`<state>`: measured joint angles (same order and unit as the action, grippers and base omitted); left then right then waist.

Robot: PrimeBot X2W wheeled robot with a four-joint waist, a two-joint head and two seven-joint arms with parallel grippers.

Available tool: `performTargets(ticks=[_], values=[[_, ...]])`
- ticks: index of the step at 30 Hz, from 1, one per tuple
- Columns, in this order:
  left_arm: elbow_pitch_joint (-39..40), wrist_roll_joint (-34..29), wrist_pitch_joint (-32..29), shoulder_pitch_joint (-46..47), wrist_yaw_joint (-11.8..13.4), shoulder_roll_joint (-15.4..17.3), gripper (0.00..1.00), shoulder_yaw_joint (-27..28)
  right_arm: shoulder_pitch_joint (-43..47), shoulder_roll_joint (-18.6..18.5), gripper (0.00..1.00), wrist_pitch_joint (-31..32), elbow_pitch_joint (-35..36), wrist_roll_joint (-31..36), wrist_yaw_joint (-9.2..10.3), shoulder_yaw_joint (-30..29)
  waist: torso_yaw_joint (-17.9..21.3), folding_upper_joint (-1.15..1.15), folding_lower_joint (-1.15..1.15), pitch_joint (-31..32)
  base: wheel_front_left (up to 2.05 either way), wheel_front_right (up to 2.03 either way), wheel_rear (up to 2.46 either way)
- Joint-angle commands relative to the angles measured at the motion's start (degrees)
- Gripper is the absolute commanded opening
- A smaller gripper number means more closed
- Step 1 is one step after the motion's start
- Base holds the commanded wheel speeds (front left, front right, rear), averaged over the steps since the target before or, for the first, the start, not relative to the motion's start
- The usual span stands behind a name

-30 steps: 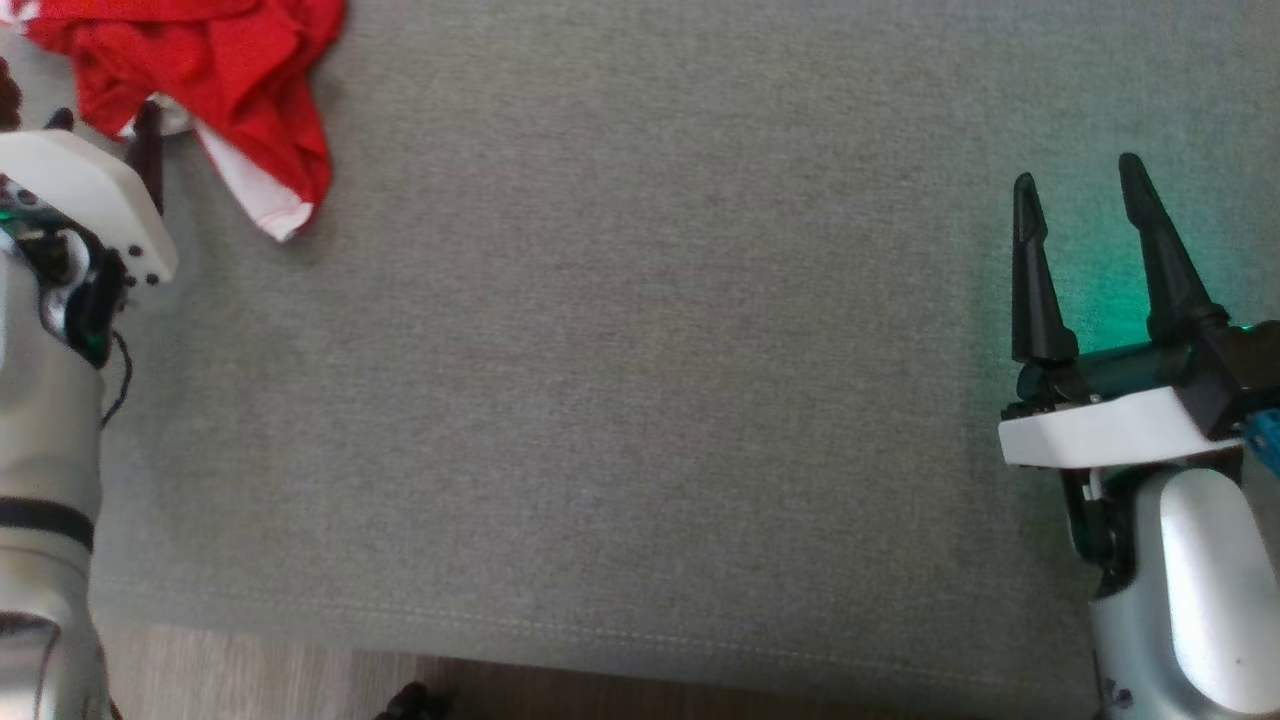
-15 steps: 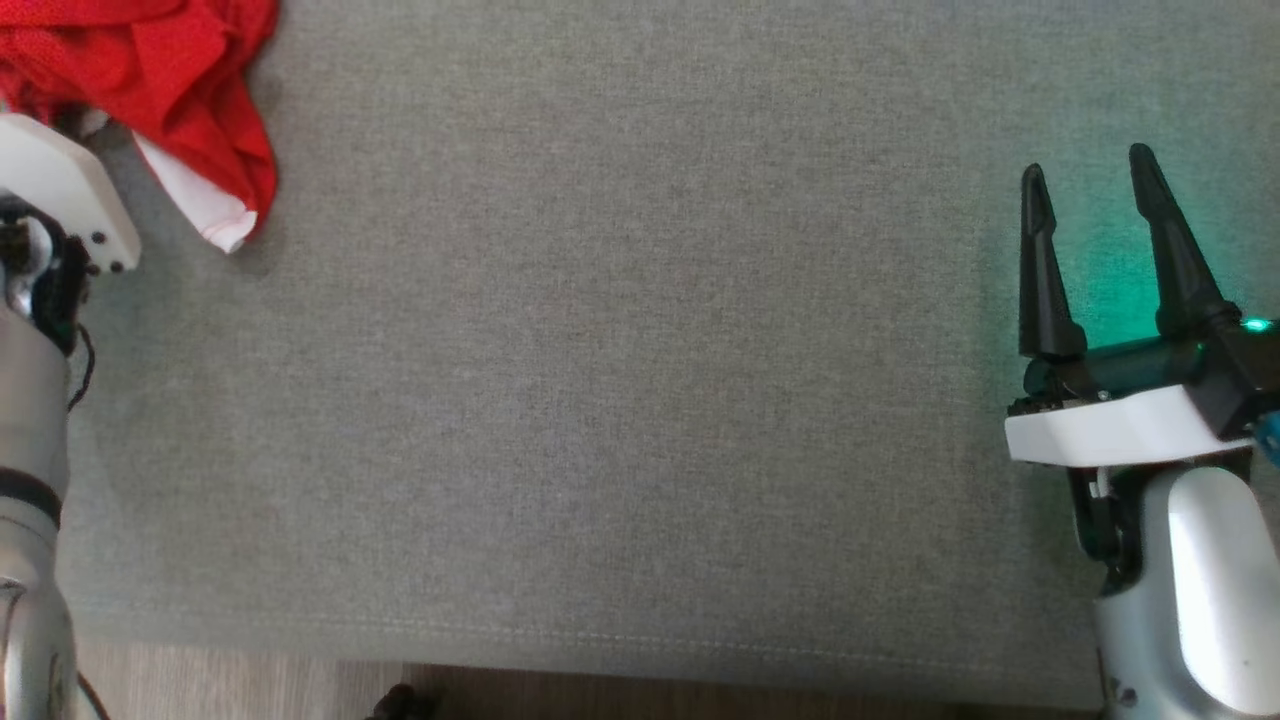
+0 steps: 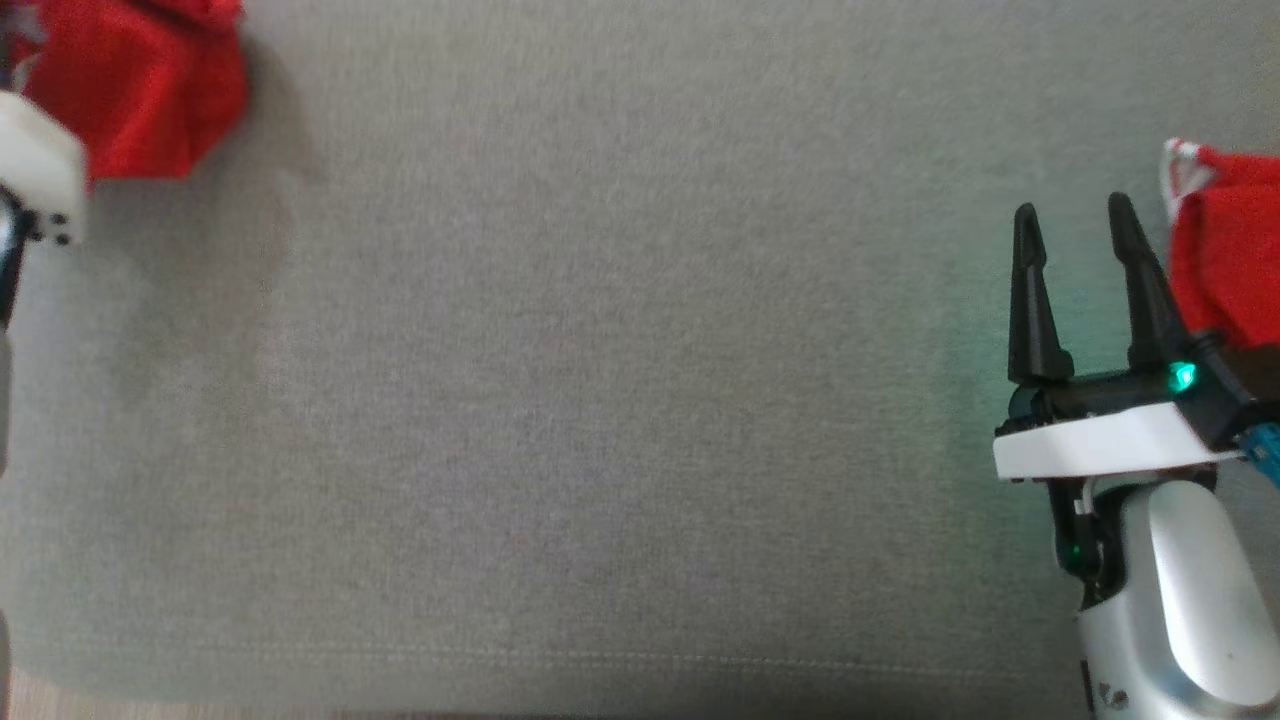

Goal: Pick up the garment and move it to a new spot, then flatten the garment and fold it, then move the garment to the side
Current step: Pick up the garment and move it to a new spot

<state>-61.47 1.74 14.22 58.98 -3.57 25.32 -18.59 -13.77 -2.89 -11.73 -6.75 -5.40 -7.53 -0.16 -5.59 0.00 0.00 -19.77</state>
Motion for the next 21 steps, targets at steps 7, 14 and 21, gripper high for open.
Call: performTargets(ticks=[7, 14, 21], values=[[11.2, -4.2, -0.8, 4.1, -2.9, 2.3, 0.0, -6.2, -1.9, 0.0, 1.0, -2.3, -2.7, -3.6, 0.04, 2.9, 3.1, 0.0, 0.0, 7.9, 0.0, 0.0, 0.0], [23.1, 2.2, -7.5, 3.9, -3.9, -2.7, 0.0, -9.4, -2.9, 0.0, 1.0, -3.1, -5.2, -6.0, 0.04, 3.9, 6.8, 0.0, 0.0, 10.1, 0.0, 0.0, 0.0], [32.5, 11.1, -11.9, 5.2, -3.7, -9.2, 0.0, -8.4, -4.3, 0.0, 1.0, -3.2, -5.3, -7.5, 0.04, 3.8, 10.5, 0.0, 0.0, 10.1, 0.0, 0.0, 0.0]])
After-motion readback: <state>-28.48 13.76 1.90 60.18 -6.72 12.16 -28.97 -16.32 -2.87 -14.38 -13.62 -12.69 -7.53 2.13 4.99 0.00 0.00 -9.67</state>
